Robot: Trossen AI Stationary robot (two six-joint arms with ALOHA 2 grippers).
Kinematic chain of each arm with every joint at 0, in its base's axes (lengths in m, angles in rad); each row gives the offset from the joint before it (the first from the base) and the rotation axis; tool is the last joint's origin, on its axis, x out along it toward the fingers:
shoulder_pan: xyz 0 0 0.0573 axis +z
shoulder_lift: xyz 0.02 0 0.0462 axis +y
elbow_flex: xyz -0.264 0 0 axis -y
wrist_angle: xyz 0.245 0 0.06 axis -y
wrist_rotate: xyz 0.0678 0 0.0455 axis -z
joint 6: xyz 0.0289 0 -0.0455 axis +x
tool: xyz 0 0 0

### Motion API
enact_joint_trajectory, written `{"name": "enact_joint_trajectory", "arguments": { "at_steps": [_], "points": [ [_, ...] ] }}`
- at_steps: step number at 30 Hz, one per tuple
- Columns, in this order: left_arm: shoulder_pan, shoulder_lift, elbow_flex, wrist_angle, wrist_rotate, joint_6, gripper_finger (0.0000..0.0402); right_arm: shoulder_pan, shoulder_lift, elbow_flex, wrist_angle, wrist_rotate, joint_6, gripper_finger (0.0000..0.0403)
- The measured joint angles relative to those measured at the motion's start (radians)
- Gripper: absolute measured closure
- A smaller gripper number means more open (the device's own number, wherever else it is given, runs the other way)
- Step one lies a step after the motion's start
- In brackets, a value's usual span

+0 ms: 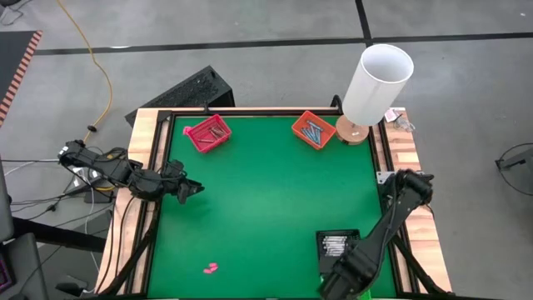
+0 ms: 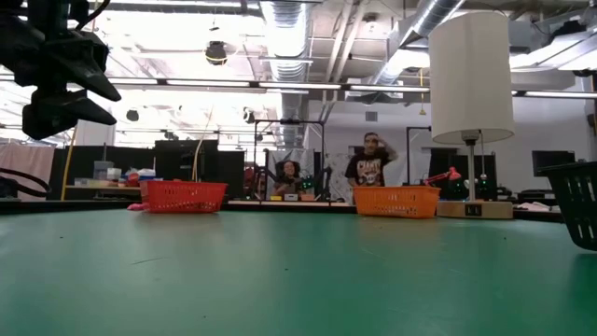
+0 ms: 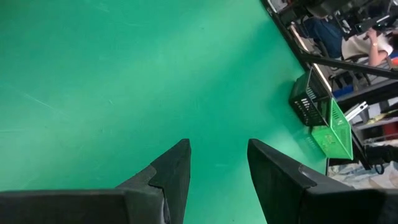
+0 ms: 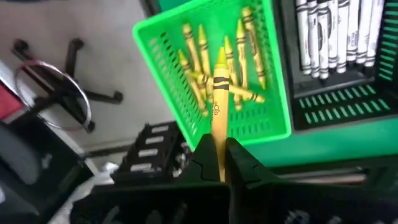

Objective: Sort crayons
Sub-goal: Put the yellow crayon into the green bin, then return to Home Position

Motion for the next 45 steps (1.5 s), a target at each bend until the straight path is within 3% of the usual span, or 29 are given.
{"name": "enact_joint_trajectory", "arguments": {
  "at_steps": [7, 20, 25, 40, 45],
  "points": [
    [0.0, 0.0, 0.0, -0.003, -0.016, 0.0, 0.0252, 0.01, -0.132, -0.286, 0.308, 0.003, 0.047, 0.0403],
    [0.0, 0.0, 0.0, -0.038, -0.069, -0.017, 0.0252, 0.022, -0.125, -0.587, 0.645, 0.002, -0.011, 0.0403],
    [0.0, 0.0, 0.0, -0.037, -0.077, -0.054, 0.0252, 0.012, -0.125, -0.625, 0.652, 0.003, -0.013, 0.0391],
    [0.0, 0.0, 0.0, -0.037, -0.113, -0.08, 0.0252, 0.004, -0.128, -0.637, 0.667, -0.006, 0.025, 0.0291],
    [0.0, 0.0, 0.0, -0.037, -0.104, -0.083, 0.0252, -0.01, -0.185, -0.625, 0.69, 0.028, 0.026, 0.0269]
  ]
}}
